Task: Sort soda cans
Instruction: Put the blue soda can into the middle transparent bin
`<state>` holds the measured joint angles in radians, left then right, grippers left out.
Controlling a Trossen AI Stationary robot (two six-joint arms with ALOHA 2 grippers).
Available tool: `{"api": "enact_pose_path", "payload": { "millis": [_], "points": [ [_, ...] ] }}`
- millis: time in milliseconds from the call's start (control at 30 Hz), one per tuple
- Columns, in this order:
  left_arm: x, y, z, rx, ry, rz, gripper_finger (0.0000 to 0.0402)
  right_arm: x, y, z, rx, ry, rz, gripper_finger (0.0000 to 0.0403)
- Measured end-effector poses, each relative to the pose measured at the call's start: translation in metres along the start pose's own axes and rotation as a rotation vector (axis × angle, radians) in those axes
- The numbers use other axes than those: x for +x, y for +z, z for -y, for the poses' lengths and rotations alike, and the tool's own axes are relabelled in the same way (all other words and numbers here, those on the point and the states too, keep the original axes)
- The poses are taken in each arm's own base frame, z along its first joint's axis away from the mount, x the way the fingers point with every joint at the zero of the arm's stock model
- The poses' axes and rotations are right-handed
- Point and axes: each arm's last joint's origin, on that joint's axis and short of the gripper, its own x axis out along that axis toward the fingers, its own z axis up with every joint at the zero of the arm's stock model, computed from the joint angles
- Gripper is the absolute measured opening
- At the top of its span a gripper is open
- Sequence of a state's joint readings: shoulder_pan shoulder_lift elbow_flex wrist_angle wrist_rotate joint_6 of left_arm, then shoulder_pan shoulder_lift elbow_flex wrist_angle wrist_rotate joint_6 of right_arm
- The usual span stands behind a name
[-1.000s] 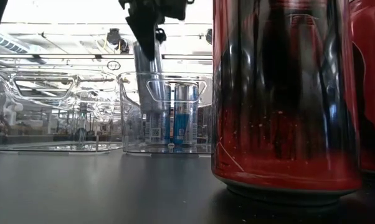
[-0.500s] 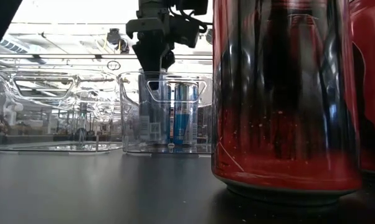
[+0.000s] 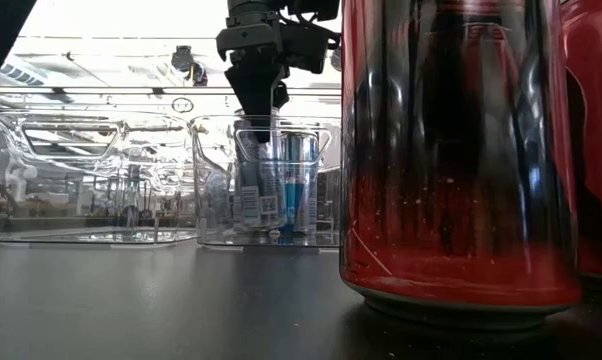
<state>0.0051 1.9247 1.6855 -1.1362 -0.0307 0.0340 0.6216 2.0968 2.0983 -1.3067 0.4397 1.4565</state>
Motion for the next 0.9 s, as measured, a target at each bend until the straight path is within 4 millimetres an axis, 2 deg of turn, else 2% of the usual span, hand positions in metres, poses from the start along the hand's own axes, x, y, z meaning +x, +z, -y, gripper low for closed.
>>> {"api": "enact_pose_path", "payload": {
  "millis": [333, 633, 900],
  "points": [
    [0.001, -0.006, 0.0, -0.021, -0.006, -0.061, 0.0269, 0.0, 0.0, 0.0, -0.001, 0.0, 0.0, 0.0329],
    [0.002, -0.003, -0.001, -0.007, -0.049, -0.029, 0.0269, 0.0, -0.001, 0.0, -0.002, 0.001, 0.0, 0.0329],
    [0.002, -0.004, -0.012, -0.04, -0.083, -0.027, 0.027, -0.001, -0.001, -0.001, 0.0, 0.011, 0.001, 0.0329]
  ]
}}
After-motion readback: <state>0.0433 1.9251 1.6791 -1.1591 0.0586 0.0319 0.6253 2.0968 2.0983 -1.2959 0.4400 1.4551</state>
